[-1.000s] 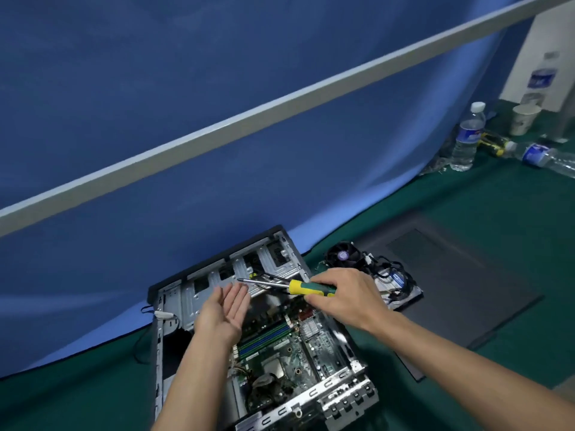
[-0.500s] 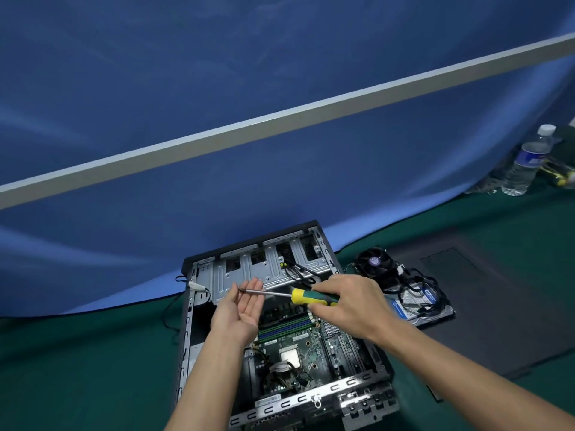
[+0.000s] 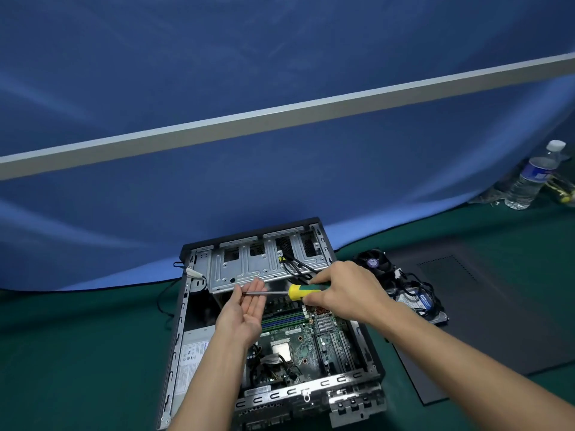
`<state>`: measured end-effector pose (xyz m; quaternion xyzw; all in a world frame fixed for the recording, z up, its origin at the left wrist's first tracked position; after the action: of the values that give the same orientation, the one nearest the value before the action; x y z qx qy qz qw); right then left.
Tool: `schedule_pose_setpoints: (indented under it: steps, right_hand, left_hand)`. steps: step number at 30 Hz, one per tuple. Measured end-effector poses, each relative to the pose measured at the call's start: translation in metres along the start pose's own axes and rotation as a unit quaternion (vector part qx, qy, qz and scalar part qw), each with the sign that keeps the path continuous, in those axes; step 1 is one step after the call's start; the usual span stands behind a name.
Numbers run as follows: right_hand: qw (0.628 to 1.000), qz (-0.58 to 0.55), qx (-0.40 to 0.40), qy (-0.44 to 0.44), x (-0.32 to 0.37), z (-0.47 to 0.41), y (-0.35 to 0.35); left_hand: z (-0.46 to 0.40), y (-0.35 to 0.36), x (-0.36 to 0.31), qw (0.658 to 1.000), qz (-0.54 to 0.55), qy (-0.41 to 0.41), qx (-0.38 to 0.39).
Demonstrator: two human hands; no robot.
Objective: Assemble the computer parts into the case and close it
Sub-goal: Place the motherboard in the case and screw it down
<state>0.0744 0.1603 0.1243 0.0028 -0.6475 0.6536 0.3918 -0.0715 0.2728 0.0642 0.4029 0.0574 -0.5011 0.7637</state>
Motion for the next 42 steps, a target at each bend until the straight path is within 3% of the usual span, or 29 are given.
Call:
schedule_pose_setpoints:
  steps: [9, 13, 17, 20, 26, 30, 42]
  right_hand:
    - [0.997, -0.01, 0.067, 0.046, 0.023, -0.012, 0.013]
    - [0.984, -0.119, 0.11, 0.072, 0.035, -0.029, 0.013]
    - [0.982, -0.176, 0.048, 0.055, 0.045, -0.041, 0.01]
    - [0.987, -0.156, -0.015, 0.041, 0.05, -0.044, 0.012]
    - [0.999, -0.036, 0.005, 0.035, 0.044, -0.049, 0.024]
    - [0.999, 0.002, 0.022, 0.039, 0.034, -0.056, 0.032]
    - [0.994, 0.022, 0.024, 0.108, -0.014, -0.073, 0.031]
  left_hand:
    - [-0.013, -0.015, 0.002, 0.997, 0.062, -0.005, -0.039]
    - [-0.025, -0.017, -0.011, 0.996, 0.074, -0.015, -0.046]
    - [-0.035, -0.02, -0.009, 0.994, 0.05, 0.0, -0.102]
    - [-0.047, -0.02, 0.008, 0.989, 0.06, -0.026, -0.131]
    - [-0.075, -0.026, 0.04, 0.981, 0.089, -0.111, -0.131]
    - [-0.084, -0.028, 0.063, 0.979, 0.048, -0.131, -0.145]
    - [-0.103, -0.025, 0.1, 0.968, -0.094, -0.219, -0.08]
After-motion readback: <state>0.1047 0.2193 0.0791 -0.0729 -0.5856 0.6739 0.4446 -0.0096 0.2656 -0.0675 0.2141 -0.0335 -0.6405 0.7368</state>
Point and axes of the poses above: each hand's wrist, its own z-axis away from the middle knuckle, its own y-axis out of the palm, x = y × z, the point moved 3 cm from there along -z, towards the middle knuckle, and after that the axes turned 4 degrees about y, right-handed, at the moved point
